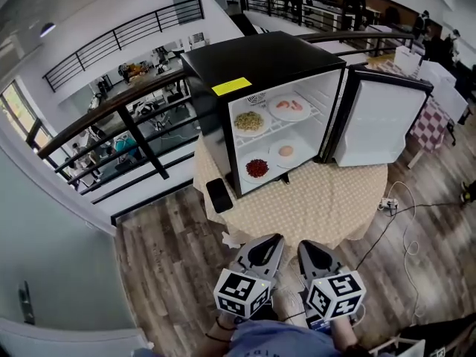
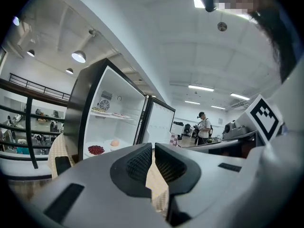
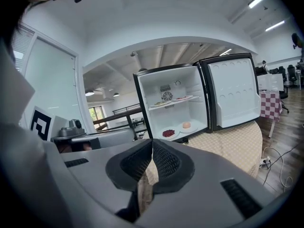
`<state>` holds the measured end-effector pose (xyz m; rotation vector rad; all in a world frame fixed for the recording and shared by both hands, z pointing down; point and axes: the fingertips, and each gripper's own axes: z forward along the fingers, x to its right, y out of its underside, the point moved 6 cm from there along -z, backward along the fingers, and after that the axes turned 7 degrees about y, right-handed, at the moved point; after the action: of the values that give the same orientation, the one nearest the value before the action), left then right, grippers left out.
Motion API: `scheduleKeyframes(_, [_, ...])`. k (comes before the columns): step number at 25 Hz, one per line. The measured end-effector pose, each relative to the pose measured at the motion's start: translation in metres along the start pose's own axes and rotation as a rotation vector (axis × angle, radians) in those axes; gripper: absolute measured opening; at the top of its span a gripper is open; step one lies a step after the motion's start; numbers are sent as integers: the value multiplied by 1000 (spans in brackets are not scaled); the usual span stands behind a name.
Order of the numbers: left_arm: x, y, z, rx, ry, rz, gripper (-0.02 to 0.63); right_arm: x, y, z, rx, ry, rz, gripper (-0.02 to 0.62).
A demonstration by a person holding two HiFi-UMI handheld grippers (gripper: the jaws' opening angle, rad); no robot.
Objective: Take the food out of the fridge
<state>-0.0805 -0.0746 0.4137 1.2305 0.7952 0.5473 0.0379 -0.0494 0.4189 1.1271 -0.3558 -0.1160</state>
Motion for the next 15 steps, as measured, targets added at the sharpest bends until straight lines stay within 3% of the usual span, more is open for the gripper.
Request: scheduleKeyframes(15, [-39, -2, 3, -12, 26, 2, 20, 0, -6, 36, 7, 49, 12, 20])
